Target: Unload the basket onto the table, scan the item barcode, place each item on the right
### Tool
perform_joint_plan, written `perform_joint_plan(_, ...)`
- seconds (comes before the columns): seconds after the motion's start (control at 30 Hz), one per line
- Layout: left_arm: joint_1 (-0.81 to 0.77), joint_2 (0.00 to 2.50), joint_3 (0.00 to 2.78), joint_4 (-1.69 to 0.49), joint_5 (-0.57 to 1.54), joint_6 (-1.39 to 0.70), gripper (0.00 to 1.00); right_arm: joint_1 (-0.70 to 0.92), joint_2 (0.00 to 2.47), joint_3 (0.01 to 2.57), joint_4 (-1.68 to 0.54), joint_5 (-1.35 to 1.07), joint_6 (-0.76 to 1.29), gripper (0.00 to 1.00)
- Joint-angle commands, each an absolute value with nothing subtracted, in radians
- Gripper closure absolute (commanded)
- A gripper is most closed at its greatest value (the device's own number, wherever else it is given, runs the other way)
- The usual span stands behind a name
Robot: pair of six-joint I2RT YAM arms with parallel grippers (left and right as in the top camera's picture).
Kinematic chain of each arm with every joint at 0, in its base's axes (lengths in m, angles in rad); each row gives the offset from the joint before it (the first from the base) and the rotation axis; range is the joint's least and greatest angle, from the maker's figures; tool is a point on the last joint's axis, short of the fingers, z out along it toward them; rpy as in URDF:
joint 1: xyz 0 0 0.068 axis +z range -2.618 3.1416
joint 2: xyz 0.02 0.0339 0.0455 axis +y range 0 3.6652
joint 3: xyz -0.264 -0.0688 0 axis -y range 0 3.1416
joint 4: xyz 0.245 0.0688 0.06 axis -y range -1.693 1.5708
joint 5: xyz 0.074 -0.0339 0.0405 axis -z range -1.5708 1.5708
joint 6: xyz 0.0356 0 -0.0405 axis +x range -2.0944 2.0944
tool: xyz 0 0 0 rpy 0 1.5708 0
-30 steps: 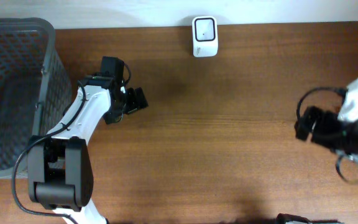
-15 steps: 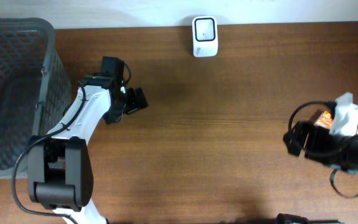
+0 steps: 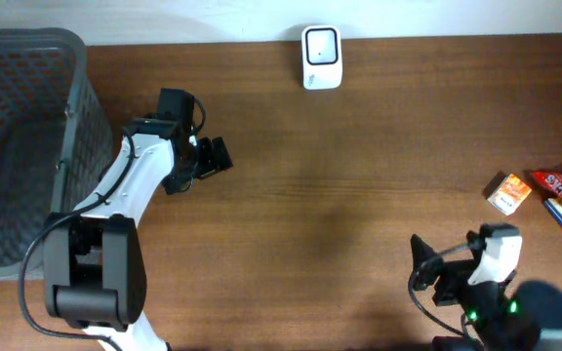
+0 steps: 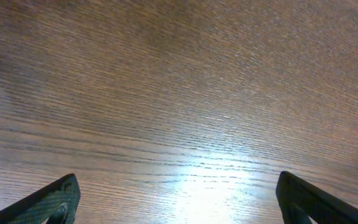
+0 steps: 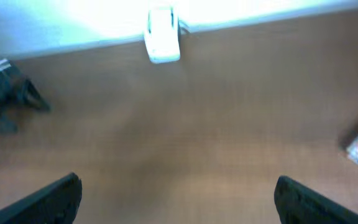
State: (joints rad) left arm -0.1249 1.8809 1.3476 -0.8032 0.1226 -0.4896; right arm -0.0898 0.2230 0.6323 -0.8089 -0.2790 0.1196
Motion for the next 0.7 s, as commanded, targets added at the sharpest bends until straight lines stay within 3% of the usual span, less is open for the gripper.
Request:
perform_joint_plan(0.0, -0.124, 1.864, 1.357, -0.805, 0.123, -0.477, 0.01, -0.081, 0.077, 0.491, -0.701, -0.281, 0.108, 0.01)
perform_joint_plan(0.43, -0.124, 1.864, 1.357, -0.805, 0.123, -0.477, 0.01, -0.079, 0.003, 0.014, 0.042, -0.250, 0.078, 0.01)
perform_joint_plan(0.67, -0.124, 1.864, 1.357, -0.805, 0.123, -0.477, 0.01, -0.080, 0.003, 0.006, -0.066, -0.165, 0.078, 0.01)
